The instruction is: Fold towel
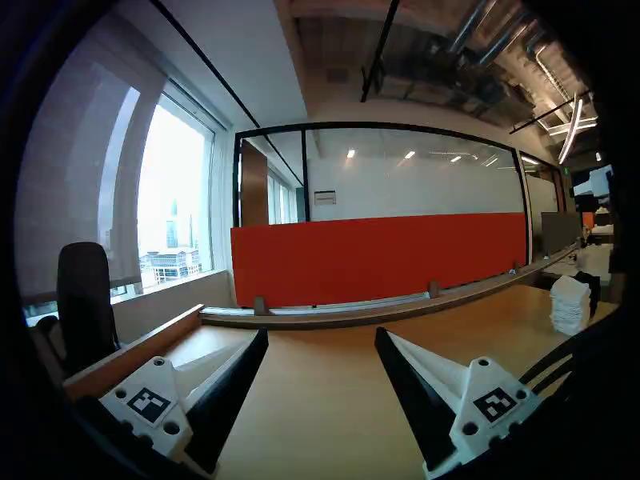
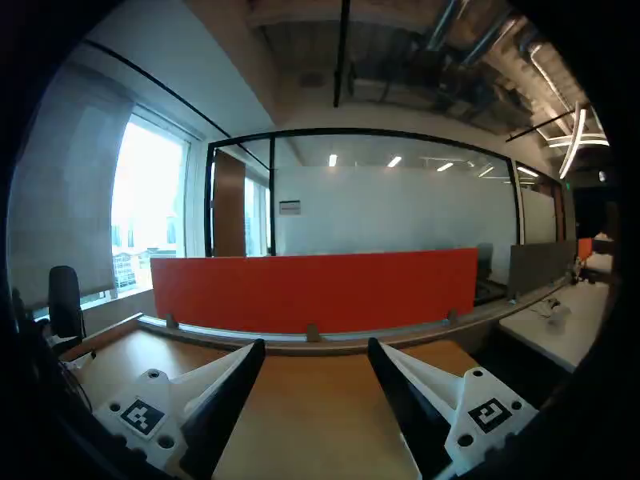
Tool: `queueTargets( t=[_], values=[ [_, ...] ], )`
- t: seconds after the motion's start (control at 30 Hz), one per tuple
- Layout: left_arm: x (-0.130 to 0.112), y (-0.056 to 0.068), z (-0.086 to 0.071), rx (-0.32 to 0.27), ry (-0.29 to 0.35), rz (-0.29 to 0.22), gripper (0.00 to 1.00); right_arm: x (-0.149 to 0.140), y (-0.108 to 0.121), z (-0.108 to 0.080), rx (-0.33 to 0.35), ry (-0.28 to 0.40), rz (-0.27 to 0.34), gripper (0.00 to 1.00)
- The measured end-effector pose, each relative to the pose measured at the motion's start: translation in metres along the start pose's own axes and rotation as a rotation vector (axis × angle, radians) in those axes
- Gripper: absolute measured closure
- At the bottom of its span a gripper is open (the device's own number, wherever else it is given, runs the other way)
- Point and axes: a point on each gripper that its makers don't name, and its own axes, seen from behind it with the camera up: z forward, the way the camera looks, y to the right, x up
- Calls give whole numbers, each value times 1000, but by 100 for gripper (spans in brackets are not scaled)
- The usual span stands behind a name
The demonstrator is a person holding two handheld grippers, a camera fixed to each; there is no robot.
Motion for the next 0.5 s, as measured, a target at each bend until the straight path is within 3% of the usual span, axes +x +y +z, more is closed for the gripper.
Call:
queueTargets(
  t=[0.5],
  values=[
    [-49, -2, -4, 19, 15, -49, 1, -18, -11, -3, 1, 12, 3, 1]
  ],
)
